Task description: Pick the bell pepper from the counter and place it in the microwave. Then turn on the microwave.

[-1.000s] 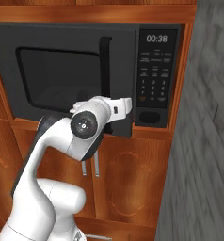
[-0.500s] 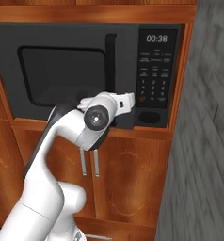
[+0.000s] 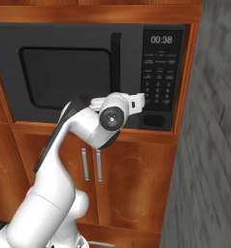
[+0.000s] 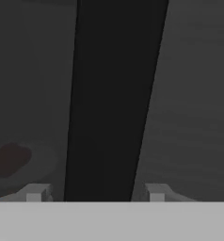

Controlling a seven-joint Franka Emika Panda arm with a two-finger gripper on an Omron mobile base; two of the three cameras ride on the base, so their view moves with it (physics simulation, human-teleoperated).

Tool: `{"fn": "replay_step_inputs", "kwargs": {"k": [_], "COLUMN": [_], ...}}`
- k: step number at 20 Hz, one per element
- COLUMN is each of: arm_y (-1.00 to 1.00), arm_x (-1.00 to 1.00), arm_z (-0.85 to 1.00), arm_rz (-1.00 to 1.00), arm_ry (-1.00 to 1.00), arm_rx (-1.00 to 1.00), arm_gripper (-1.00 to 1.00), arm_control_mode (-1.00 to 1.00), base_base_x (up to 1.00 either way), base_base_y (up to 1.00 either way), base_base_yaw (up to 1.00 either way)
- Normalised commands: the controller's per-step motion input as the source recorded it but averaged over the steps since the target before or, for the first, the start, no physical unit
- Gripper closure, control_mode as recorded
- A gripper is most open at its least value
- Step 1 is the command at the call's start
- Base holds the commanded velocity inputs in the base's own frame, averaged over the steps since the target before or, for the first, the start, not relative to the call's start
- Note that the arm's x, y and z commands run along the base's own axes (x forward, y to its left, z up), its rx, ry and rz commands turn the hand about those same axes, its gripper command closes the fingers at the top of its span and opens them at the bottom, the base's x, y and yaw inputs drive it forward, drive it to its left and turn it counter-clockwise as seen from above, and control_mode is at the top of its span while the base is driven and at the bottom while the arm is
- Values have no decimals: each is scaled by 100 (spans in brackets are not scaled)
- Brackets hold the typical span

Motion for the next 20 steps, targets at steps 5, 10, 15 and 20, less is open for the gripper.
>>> {"fn": "replay_step_inputs", "kwargs": {"k": [5,10,15,20], "arm_y": [0,0,1,2], "arm_x": [47,40,15,2], "arm_z": [-13,-13,-10,-7], "arm_rz": [4,4,8,9], "arm_ry": [0,0,0,0], "arm_rx": [0,0,0,0], "arm_gripper": [-100,-100,-100,-100], "arm_control_mode": [-100,-100,-100,-100], "base_base_x": [0,0,0,0], "base_base_y": [0,0,0,0], "base_base_yaw": [0,0,0,0]}}
